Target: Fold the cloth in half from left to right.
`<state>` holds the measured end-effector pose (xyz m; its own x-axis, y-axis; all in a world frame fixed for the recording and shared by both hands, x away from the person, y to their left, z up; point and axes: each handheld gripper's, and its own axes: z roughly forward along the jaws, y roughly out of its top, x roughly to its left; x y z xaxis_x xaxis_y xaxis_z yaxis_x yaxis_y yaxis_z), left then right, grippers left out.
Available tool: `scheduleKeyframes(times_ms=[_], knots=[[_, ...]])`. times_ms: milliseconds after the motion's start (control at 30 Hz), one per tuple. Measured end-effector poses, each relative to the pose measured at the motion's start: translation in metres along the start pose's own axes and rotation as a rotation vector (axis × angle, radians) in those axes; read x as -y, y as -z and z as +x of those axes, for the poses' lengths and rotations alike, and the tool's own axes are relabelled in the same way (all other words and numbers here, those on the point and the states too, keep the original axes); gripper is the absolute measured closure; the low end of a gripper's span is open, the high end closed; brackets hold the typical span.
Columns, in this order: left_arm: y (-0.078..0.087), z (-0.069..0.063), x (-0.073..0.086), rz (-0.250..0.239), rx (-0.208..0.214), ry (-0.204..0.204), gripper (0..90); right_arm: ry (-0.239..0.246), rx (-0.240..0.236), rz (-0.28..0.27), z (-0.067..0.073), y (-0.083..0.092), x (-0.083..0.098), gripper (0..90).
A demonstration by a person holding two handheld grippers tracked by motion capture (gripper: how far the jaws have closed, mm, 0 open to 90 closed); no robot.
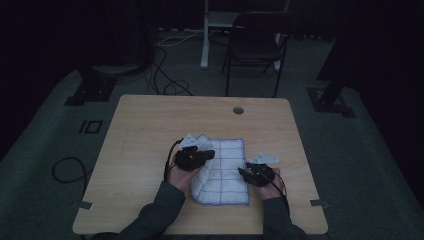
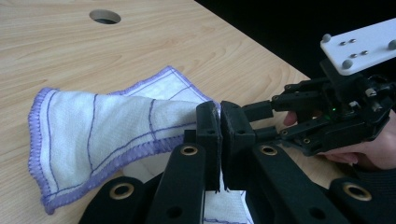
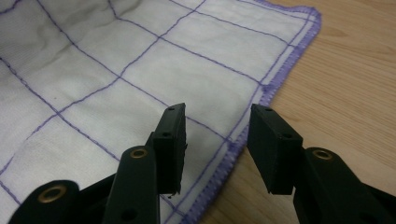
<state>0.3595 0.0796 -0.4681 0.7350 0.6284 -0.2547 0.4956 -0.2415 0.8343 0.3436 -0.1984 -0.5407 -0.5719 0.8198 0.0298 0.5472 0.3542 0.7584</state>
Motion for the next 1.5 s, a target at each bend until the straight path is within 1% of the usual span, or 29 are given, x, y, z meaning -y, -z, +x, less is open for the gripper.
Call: scheduleKeyframes(times_ms=[300, 600, 733, 833, 900, 1300, 1500], knots=[[-0.006, -0.002, -0.003, 0.003, 0.001, -0.004, 87.8, -0.019, 0.011, -0.012, -0.006, 0.007, 0.002, 57.2], [-0.018, -0.007, -0.006, 0.016, 0.011, -0.016, 87.8, -0.043, 0.023, -0.024, -0.01, 0.015, 0.006, 57.0], [-0.022, -0.008, -0.006, 0.019, 0.015, -0.014, 87.8, -0.054, 0.028, -0.026, -0.012, 0.018, 0.007, 56.7], [-0.024, -0.008, -0.006, 0.025, 0.019, -0.017, 87.8, -0.058, 0.031, -0.029, -0.013, 0.019, 0.008, 56.5], [-0.027, -0.009, -0.006, 0.028, 0.026, -0.012, 87.8, -0.06, 0.033, -0.031, -0.013, 0.02, 0.008, 56.5], [-0.045, -0.014, -0.006, 0.051, 0.043, -0.014, 87.8, -0.08, 0.046, -0.03, -0.019, 0.022, 0.01, 56.4], [-0.053, -0.017, -0.009, 0.064, 0.05, -0.024, 87.8, -0.091, 0.052, -0.031, -0.022, 0.022, 0.011, 56.4]])
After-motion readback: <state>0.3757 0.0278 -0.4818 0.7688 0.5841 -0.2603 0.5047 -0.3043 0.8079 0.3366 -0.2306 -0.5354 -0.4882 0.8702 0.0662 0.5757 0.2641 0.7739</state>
